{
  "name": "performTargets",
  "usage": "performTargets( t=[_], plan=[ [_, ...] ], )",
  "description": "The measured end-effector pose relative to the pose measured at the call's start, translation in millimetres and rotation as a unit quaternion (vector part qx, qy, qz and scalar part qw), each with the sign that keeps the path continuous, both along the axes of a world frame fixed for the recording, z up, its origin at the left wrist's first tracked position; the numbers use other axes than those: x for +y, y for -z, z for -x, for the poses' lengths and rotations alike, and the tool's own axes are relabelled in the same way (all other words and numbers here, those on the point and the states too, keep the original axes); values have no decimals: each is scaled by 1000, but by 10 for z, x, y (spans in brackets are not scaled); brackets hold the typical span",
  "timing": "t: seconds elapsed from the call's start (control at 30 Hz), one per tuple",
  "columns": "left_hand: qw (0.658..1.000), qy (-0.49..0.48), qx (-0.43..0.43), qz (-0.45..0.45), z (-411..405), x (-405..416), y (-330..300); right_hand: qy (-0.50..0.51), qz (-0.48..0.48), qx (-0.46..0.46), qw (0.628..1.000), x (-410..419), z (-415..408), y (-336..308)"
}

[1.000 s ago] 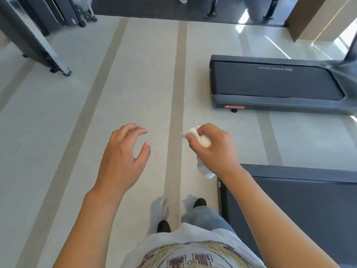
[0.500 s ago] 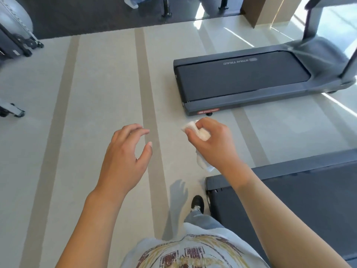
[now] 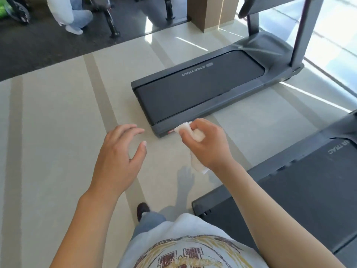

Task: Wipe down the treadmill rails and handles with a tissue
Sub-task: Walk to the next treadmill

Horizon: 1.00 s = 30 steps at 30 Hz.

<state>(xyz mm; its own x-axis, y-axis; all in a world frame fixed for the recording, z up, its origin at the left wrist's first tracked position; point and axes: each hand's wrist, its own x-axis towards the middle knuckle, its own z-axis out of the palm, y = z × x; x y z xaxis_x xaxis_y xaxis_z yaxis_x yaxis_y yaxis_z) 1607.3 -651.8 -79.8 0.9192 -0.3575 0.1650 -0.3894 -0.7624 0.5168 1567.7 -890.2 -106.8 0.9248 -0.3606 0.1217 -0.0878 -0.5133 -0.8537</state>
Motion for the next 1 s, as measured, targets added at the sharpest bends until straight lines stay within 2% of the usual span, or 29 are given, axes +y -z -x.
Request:
performTargets(
  t=[0.27, 0.63, 0.8, 1.0],
  plan=[
    [995, 103, -11, 5, -1255, -663, 111, 121, 46, -14, 992, -523, -750, 108],
    [973, 229, -27, 12, -3124, -1319, -144, 262, 43, -18, 964, -882, -2006, -60],
    [956, 291, -27, 18, -3591, -1675, -149, 318, 42, -17, 947, -1050, -2238, -82],
    [930, 367, -3, 31, -3776, -2322, 21, 376, 37, 1, 926, -1439, -2072, -98]
  ],
)
